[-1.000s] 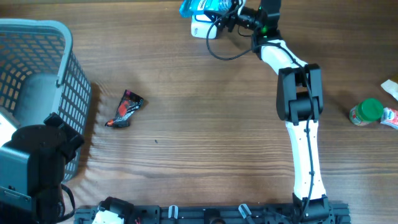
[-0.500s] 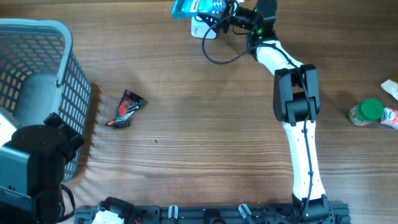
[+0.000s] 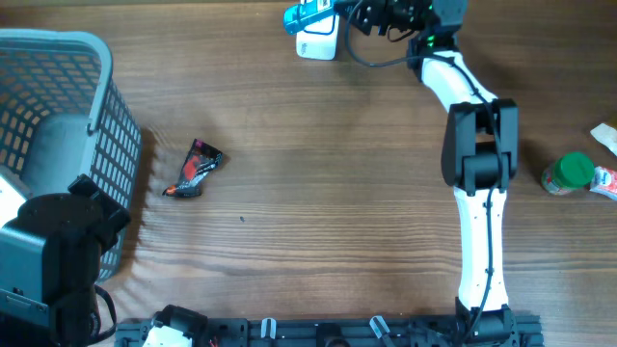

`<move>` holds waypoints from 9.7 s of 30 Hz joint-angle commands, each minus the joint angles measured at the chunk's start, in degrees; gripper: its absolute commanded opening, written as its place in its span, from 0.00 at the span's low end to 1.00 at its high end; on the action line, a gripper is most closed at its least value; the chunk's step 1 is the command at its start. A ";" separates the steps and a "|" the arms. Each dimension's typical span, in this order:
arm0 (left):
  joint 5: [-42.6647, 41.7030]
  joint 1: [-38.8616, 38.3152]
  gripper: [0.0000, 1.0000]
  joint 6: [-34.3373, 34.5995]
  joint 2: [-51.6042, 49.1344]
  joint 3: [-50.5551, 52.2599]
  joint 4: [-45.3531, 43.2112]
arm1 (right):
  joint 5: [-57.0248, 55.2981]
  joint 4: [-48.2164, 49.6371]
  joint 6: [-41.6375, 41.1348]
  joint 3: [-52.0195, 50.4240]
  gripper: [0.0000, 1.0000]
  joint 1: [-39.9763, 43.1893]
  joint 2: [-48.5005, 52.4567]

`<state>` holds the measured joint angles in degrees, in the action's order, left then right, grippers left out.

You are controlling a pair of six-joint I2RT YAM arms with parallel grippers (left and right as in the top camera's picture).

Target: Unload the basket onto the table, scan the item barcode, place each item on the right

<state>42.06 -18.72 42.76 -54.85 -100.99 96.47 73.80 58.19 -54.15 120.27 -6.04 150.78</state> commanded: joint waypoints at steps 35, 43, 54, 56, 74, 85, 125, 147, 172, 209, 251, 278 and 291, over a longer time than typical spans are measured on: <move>1.03 0.26 1.00 -0.50 -0.17 -0.11 -1.81 | -87.60 -106.71 35.10 1.77 0.40 21.97 -27.93; 1.07 0.26 1.00 -0.50 -2.71 -0.11 -1.95 | -102.51 -108.41 43.58 1.70 0.47 27.43 -27.89; 2.54 0.26 1.00 -0.50 -5.11 -0.11 -1.92 | -93.81 -107.97 43.36 0.46 0.54 37.35 -24.98; 2.54 0.26 1.00 -0.50 -5.16 -0.11 -1.92 | -92.76 -108.06 42.01 0.07 0.56 37.97 -23.69; 2.60 0.26 1.00 -0.50 -5.16 -0.11 -1.22 | -91.41 -112.41 43.45 2.71 1.00 36.74 -31.82; 4.33 0.26 1.00 -0.55 -4.96 -0.11 -1.99 | -66.82 -115.27 39.06 1.51 1.00 3.19 -46.25; -7.43 -5.40 0.99 -50.60 -49.09 40.41 -48.76 | -57.64 -121.57 43.50 1.49 0.96 5.27 -27.15; -2.99 5.77 0.50 -53.09 -49.09 40.41 -54.58 | -57.64 -120.28 43.65 1.49 0.84 5.27 -27.15; -8.46 7.76 0.38 -52.85 -49.09 41.97 -54.93 | -57.61 -120.63 43.56 1.49 0.76 5.27 -27.15; -72.67 8.90 0.04 -37.77 -38.64 10.99 -56.89 | -54.86 -124.37 39.17 1.49 0.81 14.10 -27.15; -70.36 7.19 1.00 -53.02 -47.21 11.10 -40.44 | -51.43 -142.00 49.46 -8.22 1.00 12.59 -26.16; -48.19 16.24 1.00 -52.61 -49.42 14.73 -43.82 | -78.16 -140.78 32.54 -23.19 0.92 -20.57 -27.87; -50.80 16.22 1.00 -51.28 -49.42 22.99 -48.50 | -67.78 -133.15 29.00 -21.18 1.00 -23.56 -31.74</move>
<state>-7.55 -2.61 -9.10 -104.05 -78.61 48.34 4.89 -77.36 -23.38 98.83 -27.27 119.83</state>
